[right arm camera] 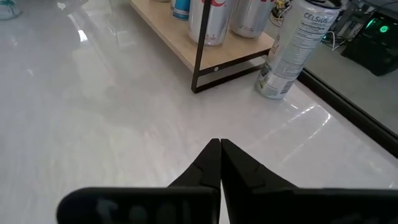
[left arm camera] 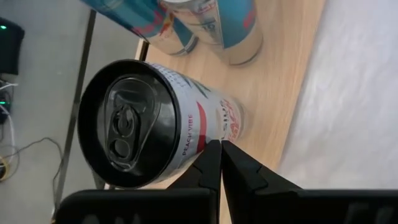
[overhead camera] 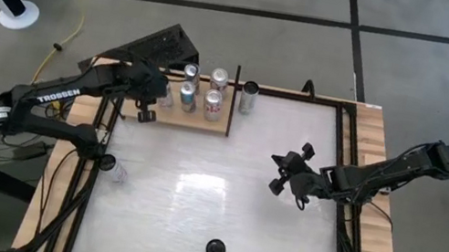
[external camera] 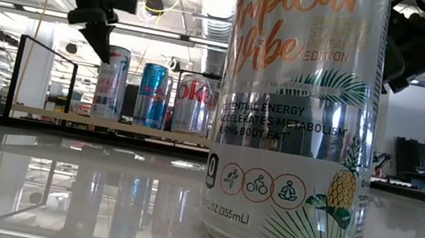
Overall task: Place canned beverage on shelf
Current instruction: Put the right white-pink soda can on the shelf
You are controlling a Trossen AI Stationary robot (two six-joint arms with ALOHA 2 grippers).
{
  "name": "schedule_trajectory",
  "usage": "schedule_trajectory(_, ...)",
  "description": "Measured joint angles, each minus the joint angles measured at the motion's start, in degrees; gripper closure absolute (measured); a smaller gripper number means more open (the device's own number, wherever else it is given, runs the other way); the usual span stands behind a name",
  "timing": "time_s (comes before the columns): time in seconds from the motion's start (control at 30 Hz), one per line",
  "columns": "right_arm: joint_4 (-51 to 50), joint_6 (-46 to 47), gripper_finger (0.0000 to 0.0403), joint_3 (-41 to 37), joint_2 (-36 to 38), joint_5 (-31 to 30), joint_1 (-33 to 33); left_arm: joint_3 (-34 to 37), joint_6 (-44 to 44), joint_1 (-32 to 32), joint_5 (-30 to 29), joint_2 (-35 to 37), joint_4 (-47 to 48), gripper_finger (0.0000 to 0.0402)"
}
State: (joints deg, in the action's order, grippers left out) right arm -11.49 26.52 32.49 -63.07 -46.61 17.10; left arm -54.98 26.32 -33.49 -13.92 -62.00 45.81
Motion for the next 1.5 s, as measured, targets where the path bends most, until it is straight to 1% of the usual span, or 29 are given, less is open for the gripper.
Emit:
schedule_trajectory(0.33, 0.0, 0.02, 0.0373, 0.0, -0.02, 0.22, 0.0, 0.0, 1.07, -3.69, 2.0, 0.0, -2.49, 0.0401)
schedule_trajectory(0.47, 0.0, 0.0, 0.0375, 0.0, -0.02, 0.24, 0.0, 0.0, 1.55, -5.06, 4.14, 0.0, -3.77, 0.0401)
schedule_trajectory(0.7, 0.0, 0.02, 0.0373, 0.0, -0.02, 0.26, 0.02, 0.0, 1.58, -7.02, 4.92, 0.0, -3.75, 0.0401)
schedule_trajectory(0.93, 0.0, 0.02, 0.0375, 0.0, -0.02, 0.29, 0.01, 0.02, 0.87, -7.22, 7.79, 0.0, -0.84, 0.0401)
schedule_trajectory(1.13, 0.0, 0.02, 0.0373, 0.0, -0.02, 0.3, 0.01, 0.09, -1.47, -7.19, 10.61, 0.0, 0.71, 0.0401)
schedule_trajectory(1.2, 0.01, 0.02, 0.0372, 0.0, -0.02, 0.31, 0.01, 1.16, -2.16, -6.79, 11.31, 0.07, -0.07, 0.0401)
schedule_trajectory(1.3, 0.0, 0.02, 0.0374, 0.0, -0.02, 0.33, 0.02, 4.25, -2.48, -5.62, 10.33, 0.15, -1.16, 0.0401)
schedule_trajectory(1.43, 0.0, 0.02, 0.0375, 0.0, -0.02, 0.37, 0.0, 8.77, -2.56, -2.97, 10.1, 0.2, -4.85, 0.0401)
schedule_trajectory(1.5, -0.02, 0.02, 0.0373, 0.0, -0.02, 0.37, 0.0, 10.35, -2.54, -1.31, 8.13, 0.25, -6.76, 0.0401)
